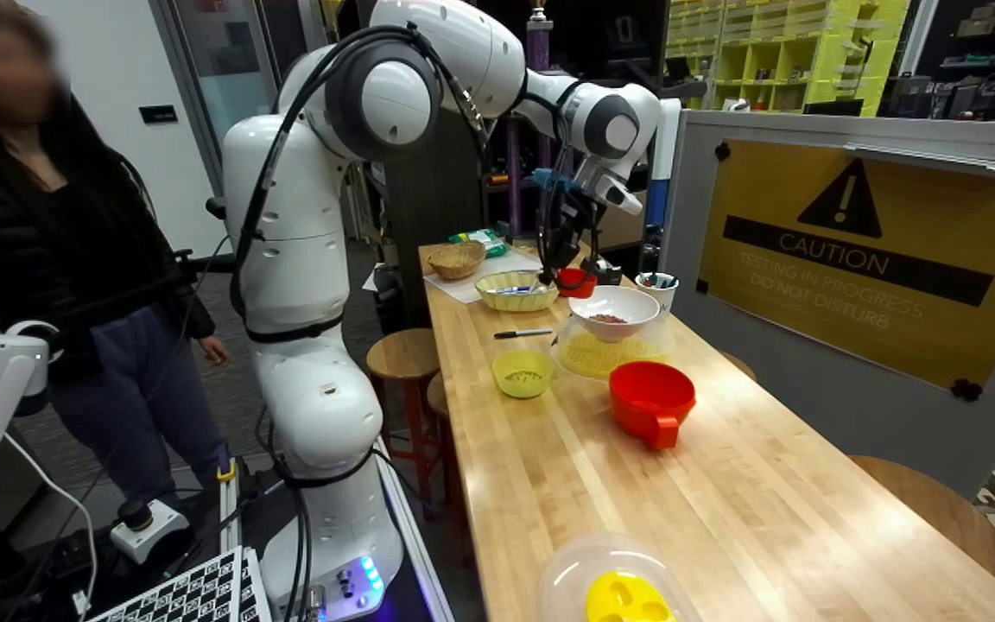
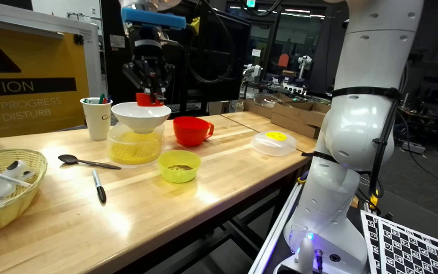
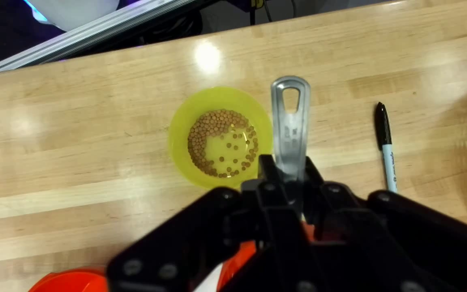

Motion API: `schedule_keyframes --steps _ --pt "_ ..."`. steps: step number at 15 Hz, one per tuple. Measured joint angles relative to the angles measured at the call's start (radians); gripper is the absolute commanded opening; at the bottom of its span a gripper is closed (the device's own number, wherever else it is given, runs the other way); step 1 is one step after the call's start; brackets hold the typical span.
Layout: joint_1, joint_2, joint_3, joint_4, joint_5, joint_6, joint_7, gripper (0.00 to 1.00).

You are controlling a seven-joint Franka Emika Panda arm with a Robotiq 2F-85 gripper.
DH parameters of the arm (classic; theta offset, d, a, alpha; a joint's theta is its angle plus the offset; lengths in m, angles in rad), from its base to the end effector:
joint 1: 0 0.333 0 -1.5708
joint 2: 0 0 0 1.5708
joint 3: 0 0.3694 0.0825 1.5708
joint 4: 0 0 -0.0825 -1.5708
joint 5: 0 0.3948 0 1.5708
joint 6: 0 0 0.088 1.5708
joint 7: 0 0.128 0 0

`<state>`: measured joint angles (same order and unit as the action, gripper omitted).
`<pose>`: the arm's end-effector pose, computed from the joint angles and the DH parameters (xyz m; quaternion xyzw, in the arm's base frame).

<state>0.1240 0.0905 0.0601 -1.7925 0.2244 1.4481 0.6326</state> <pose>0.5289 0.1286 0.5011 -0.9435 0.2256 0.2420 0.0196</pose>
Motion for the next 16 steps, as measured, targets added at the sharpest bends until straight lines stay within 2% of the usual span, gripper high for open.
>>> schedule_keyframes --steps 16 --pt "-0.01 0.139 -0.009 0.101 0.044 -0.1 -0.038 0.04"
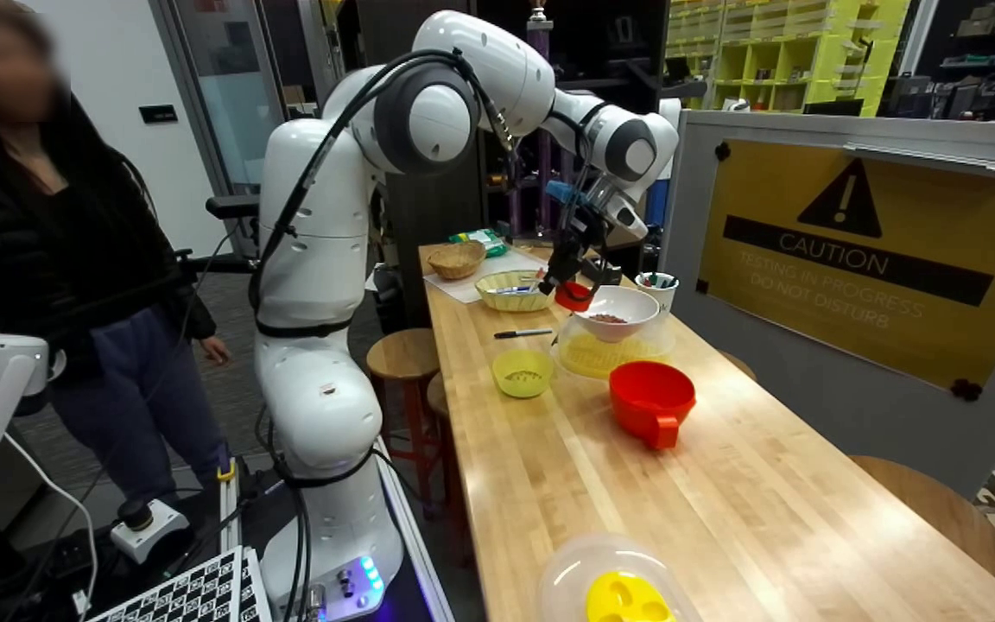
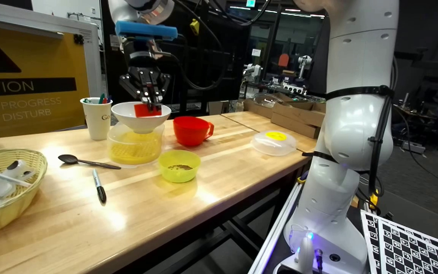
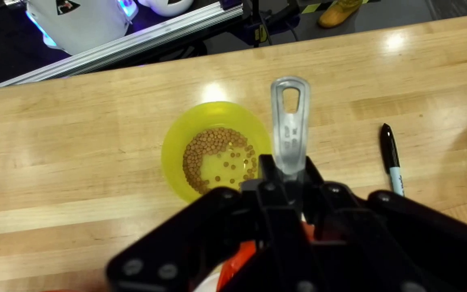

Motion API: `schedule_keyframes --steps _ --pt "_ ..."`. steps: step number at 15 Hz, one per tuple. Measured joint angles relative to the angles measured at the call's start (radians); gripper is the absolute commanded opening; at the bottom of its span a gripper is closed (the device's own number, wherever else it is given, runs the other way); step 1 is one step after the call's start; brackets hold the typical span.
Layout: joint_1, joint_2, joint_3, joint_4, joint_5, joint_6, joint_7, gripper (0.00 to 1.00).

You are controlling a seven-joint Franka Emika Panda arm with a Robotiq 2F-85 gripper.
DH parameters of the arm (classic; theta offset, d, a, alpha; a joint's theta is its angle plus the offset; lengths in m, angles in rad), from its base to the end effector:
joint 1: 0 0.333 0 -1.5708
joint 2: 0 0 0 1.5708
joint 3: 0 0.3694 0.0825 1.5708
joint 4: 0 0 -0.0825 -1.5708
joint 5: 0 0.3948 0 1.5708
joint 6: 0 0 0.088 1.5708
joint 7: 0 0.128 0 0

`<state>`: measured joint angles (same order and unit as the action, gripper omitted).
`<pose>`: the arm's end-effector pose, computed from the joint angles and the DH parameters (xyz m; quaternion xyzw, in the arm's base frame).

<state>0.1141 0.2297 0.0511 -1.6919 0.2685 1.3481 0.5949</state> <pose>0.5561 0.1292 0.4659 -0.9263 0.2099 0.3118 0.0254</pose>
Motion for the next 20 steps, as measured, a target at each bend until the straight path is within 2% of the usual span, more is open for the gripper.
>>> schedule_keyframes --steps 8,20 --pt "-0.003 0.031 -0.008 0.039 0.002 -0.022 0.0 0.04" --pt "-0.005 0.144 -0.026 0.171 0.03 -0.095 0.004 0.04"
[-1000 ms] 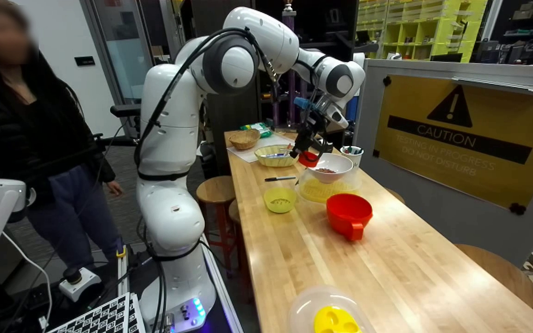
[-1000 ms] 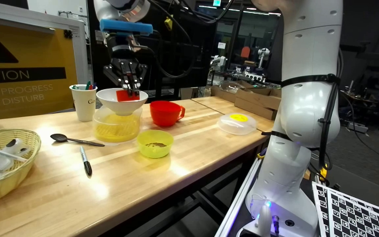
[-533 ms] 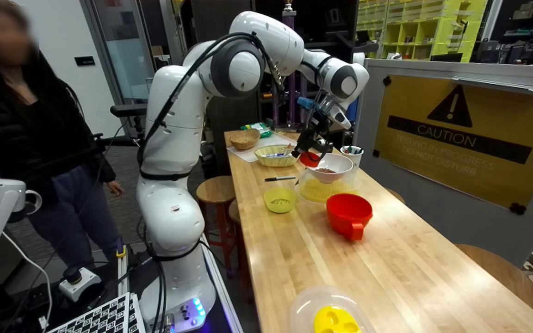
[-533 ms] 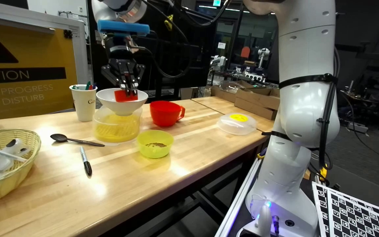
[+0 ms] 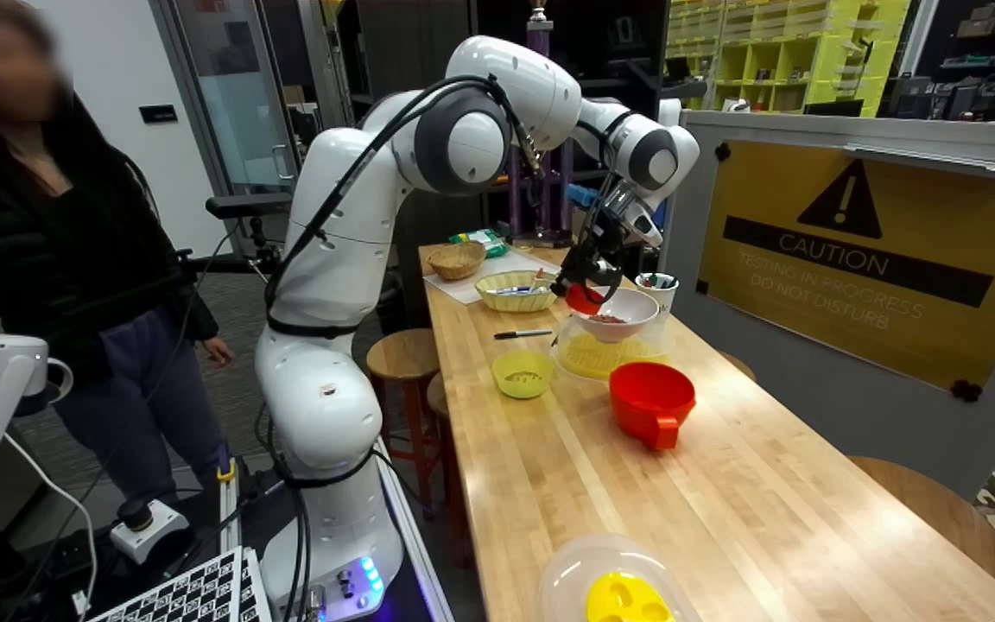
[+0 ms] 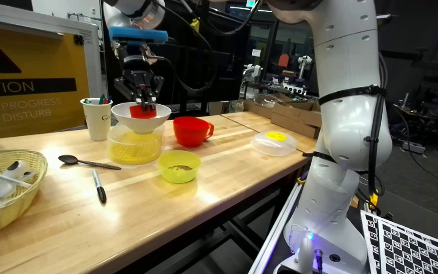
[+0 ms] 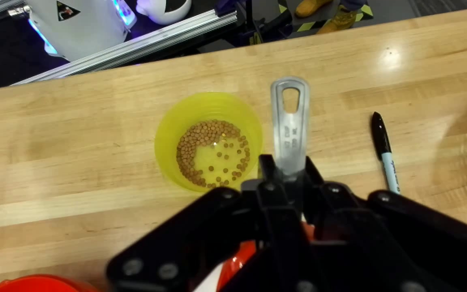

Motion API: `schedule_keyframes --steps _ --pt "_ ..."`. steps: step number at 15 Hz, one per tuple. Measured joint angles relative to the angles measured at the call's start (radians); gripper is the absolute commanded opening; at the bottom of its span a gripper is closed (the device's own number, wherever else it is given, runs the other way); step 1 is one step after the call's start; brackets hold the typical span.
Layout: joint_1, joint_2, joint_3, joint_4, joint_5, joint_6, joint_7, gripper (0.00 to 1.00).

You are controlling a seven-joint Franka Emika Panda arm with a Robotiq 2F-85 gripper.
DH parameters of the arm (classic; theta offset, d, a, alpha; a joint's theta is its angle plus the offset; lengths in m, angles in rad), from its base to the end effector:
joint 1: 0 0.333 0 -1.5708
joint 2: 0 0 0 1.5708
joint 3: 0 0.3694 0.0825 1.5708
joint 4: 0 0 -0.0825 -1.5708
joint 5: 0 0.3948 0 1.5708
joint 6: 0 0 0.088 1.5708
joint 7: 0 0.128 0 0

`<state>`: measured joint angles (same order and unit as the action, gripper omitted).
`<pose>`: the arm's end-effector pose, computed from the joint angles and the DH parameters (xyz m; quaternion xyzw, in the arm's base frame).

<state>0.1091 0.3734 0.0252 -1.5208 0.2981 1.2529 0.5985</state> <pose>0.5972 0.1227 0.4511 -0.9127 0.2155 0.3457 0.0313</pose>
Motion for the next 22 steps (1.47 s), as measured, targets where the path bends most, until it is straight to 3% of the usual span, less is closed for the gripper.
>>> schedule_keyframes --steps 22 --pt "-0.028 0.079 -0.024 0.062 0.076 0.0 0.003 0.09"
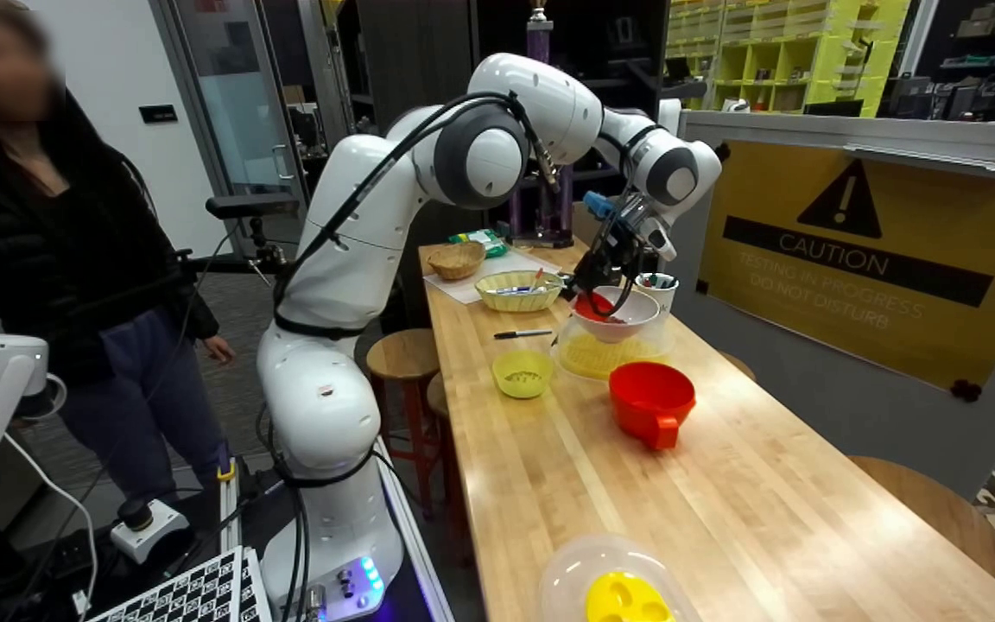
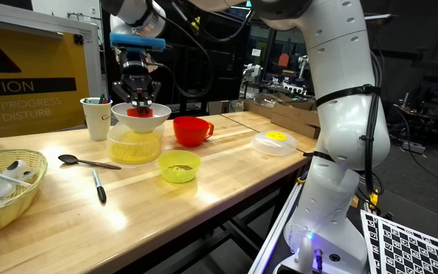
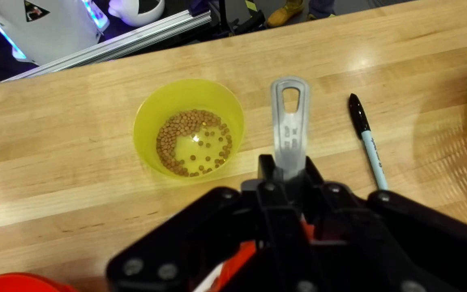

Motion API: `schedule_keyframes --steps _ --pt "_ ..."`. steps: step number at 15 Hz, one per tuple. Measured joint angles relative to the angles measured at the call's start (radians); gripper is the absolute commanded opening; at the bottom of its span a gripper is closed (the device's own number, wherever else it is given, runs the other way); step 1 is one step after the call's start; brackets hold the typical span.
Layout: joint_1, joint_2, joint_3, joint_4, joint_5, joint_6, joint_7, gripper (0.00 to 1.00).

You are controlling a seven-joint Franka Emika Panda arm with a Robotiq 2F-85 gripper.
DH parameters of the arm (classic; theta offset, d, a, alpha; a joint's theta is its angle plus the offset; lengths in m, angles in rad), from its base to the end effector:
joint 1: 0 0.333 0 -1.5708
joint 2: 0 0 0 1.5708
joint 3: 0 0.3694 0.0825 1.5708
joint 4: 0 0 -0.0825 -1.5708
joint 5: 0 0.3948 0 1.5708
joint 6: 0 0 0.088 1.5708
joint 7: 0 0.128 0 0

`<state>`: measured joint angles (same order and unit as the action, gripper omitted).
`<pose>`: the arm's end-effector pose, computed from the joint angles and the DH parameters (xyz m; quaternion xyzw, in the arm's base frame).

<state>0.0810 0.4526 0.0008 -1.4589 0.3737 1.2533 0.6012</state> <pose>0.6236 0.1056 0.4296 -0.8981 0.2408 0.3615 0.0688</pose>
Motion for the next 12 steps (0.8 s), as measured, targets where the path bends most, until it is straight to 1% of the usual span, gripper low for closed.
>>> schedule_keyframes --steps 5,12 --pt "0.0 0.01 -0.004 0.006 0.002 0.0 0.004 0.09" --pt "0.0 0.027 -0.004 0.013 0.024 -0.004 0.007 0.11"
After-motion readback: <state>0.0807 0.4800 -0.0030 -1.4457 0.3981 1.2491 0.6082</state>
